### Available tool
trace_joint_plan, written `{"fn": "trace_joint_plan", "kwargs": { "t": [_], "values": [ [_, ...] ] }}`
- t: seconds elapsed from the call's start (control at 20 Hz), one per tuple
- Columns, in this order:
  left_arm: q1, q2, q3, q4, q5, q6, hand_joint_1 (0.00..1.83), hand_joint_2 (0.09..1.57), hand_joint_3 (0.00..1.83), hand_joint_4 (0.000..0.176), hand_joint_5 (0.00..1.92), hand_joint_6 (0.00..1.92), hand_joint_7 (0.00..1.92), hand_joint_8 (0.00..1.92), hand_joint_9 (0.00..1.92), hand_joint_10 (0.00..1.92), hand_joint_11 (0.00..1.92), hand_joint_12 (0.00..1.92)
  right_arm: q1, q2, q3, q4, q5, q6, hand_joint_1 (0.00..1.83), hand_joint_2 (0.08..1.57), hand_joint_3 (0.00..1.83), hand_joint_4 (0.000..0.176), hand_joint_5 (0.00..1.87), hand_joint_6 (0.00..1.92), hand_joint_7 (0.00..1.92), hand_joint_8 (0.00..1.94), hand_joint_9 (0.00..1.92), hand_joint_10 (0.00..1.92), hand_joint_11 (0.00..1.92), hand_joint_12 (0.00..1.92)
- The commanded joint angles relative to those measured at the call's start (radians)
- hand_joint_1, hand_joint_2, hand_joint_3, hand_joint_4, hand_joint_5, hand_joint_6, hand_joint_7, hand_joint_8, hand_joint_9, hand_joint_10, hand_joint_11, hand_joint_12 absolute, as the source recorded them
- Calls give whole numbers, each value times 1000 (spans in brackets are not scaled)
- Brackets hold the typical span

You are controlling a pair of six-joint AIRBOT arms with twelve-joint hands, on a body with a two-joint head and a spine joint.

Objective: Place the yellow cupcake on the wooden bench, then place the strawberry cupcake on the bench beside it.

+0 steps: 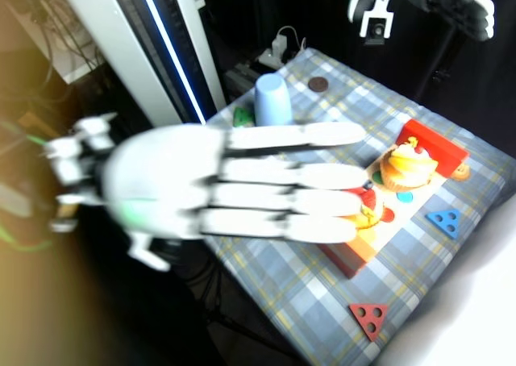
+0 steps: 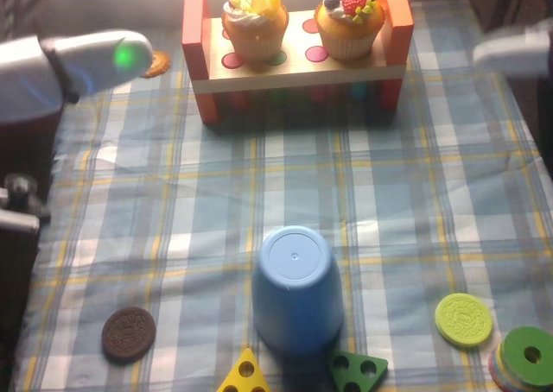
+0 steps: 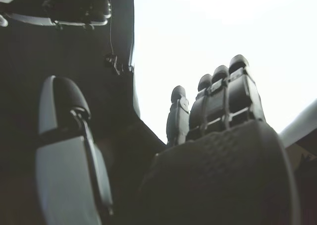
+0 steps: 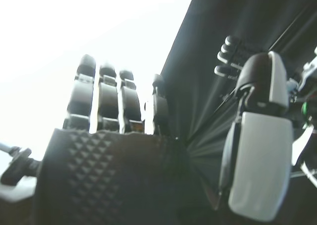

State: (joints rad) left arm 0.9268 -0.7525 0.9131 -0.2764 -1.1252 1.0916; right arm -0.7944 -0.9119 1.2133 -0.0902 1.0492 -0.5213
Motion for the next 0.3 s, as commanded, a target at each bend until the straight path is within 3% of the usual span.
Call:
{"fn": "trace_joint_plan", "kwargs": {
  "t": [0.0, 0.05, 0.1, 0.15, 0.2, 0.25],
  "values": [
    [13, 13, 0, -1, -201, -48, 908, 793, 0, 157, 75, 4, 16, 1, 0, 0, 0, 0, -13, 6, -18, 57, 236, 3, 1002, 916, 1, 132, 151, 18, 92, 13, 6, 2, 0, 0],
    [46, 17, -1, -1, -257, -102, 869, 801, 0, 172, 48, 0, 22, 2, 16, 6, 0, 0, -61, 17, -43, 90, 314, 3, 970, 945, 3, 108, 192, 11, 146, 9, 61, 8, 21, 12],
    [81, 17, -1, -1, -322, -163, 842, 823, 9, 172, 39, 0, 56, 14, 70, 26, 0, 0, -104, 25, -65, 116, 397, 3, 943, 925, 0, 85, 227, 6, 200, 6, 146, 12, 78, 39],
    [109, 16, -1, -1, -368, -202, 819, 867, 11, 151, 22, 0, 126, 8, 126, 20, 46, 31, -134, 29, -81, 136, 468, 3, 888, 880, 0, 76, 289, 6, 329, 11, 322, 27, 196, 101],
    [136, 14, 0, -1, -424, -247, 870, 850, 5, 110, 77, 5, 229, 9, 251, 17, 34, 575, -157, 31, -93, 148, 522, 3, 846, 971, 4, 53, 137, 0, 292, 1, 320, 7, 185, 120],
    [154, 9, 6, 0, -473, -293, 870, 850, 5, 110, 77, 5, 229, 9, 251, 17, 34, 575, -168, 31, -101, 149, 569, 3, 846, 971, 4, 53, 137, 0, 292, 1, 320, 7, 185, 120]
  ]
}}
